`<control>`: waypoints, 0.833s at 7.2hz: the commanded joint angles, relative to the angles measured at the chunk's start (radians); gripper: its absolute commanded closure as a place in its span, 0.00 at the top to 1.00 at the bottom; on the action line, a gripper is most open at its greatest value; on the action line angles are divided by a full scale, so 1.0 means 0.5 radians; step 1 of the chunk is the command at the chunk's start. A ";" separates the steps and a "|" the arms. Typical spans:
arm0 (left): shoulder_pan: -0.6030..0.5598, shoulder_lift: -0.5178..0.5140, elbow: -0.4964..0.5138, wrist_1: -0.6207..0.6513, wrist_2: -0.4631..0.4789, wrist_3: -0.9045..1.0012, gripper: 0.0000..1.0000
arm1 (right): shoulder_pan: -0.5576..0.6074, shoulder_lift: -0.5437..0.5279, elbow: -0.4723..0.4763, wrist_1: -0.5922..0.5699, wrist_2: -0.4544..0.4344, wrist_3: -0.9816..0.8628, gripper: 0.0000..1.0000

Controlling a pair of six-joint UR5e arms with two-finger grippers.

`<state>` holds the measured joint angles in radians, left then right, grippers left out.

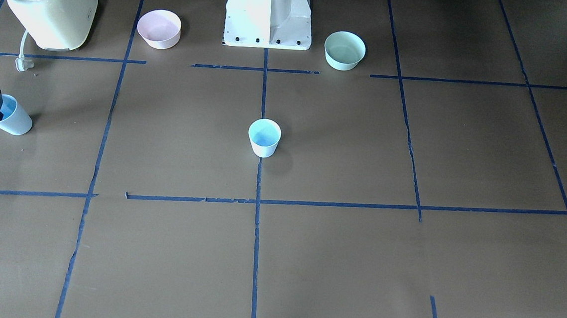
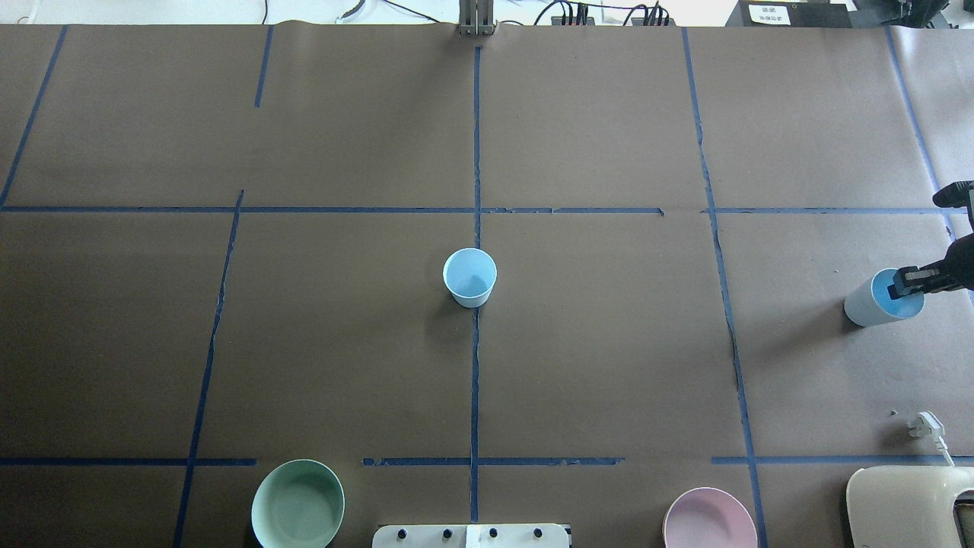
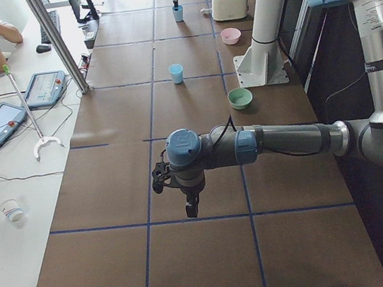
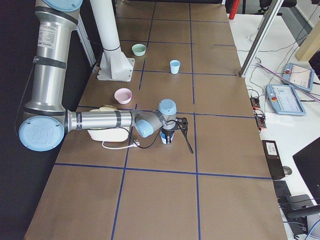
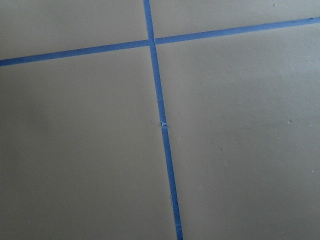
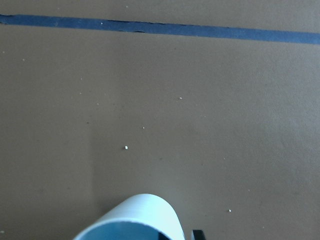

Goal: Stack blue cups with both arms
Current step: 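Lower the right gripper onto the other light-blue cup and grasp it, then lift the light-blue cup with the right gripper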

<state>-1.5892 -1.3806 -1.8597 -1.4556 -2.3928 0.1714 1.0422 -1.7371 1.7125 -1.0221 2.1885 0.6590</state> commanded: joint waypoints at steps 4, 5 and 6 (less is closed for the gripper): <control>0.000 0.003 -0.008 0.003 0.003 -0.005 1.00 | -0.093 0.450 0.443 -0.705 0.102 0.368 0.00; 0.000 0.003 -0.011 0.003 0.003 -0.008 1.00 | -0.212 0.710 0.468 -0.857 0.072 0.646 0.00; 0.000 0.000 -0.008 0.003 0.003 -0.008 1.00 | -0.444 0.983 0.462 -0.940 -0.059 1.043 0.00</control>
<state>-1.5892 -1.3793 -1.8650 -1.4542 -2.3917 0.1678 0.9337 -1.4092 1.9321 -1.4138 2.2136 0.9692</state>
